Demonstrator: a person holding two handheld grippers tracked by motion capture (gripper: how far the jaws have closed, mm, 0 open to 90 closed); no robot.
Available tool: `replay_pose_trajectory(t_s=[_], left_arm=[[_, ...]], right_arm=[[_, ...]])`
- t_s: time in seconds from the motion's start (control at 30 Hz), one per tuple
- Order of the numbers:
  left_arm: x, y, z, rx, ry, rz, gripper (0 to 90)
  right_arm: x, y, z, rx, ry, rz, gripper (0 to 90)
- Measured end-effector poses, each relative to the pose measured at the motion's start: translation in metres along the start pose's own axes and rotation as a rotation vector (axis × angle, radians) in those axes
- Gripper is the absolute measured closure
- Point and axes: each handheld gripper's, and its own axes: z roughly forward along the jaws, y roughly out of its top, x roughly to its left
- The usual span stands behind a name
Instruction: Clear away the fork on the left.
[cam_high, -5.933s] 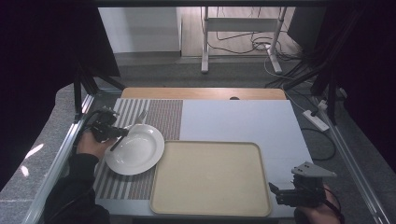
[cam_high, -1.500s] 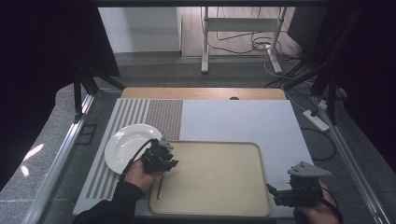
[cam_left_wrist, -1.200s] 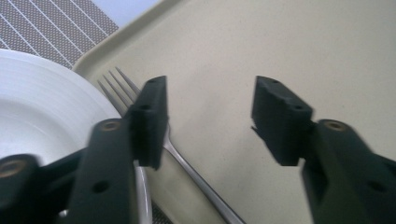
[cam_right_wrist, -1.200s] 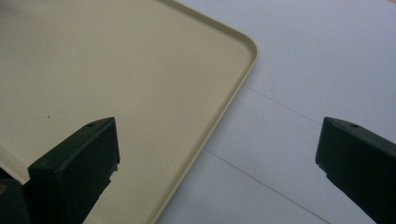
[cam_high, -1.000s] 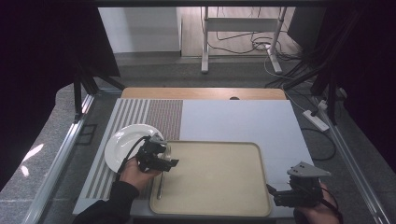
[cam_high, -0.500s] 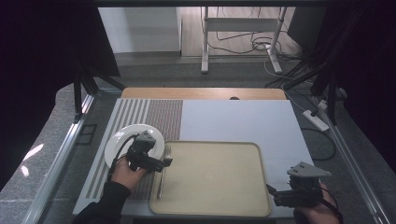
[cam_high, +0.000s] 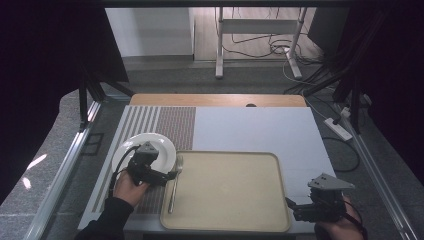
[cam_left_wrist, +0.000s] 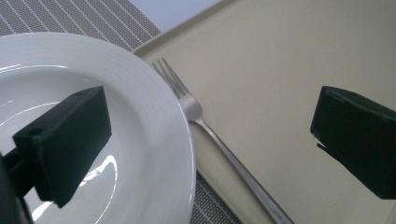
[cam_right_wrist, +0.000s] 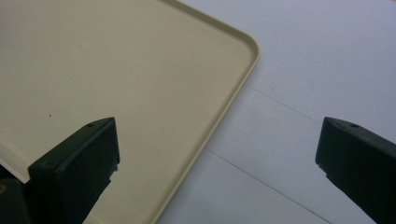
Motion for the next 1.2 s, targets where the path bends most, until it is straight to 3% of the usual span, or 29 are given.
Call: replay_pose_trajectory(t_s=[0.17,0.5,0.8,1.2], left_arm=[[0.002,-0.005,-0.007,0.009,0.017,0.002,0.0],[0.008,-0.021,-0.024,-0.010,0.027,-0.048,0.0],[0.010,-0.033,-0.037,-0.045,0.013,-0.091,0.0],[0.008,-0.048,-0.049,-0.043,0.003,-0.115,0.0]], right_arm=[[0.000,0.000,0.000,0.000,-0.001,0.001,0.3],[0.000,0.000,0.000,0.002,-0.002,0.000,0.3],[0.001,0.000,0.000,0.005,-0.006,-0.005,0.3],[0.001,0.000,0.000,0.007,-0.009,-0.008,0.3]])
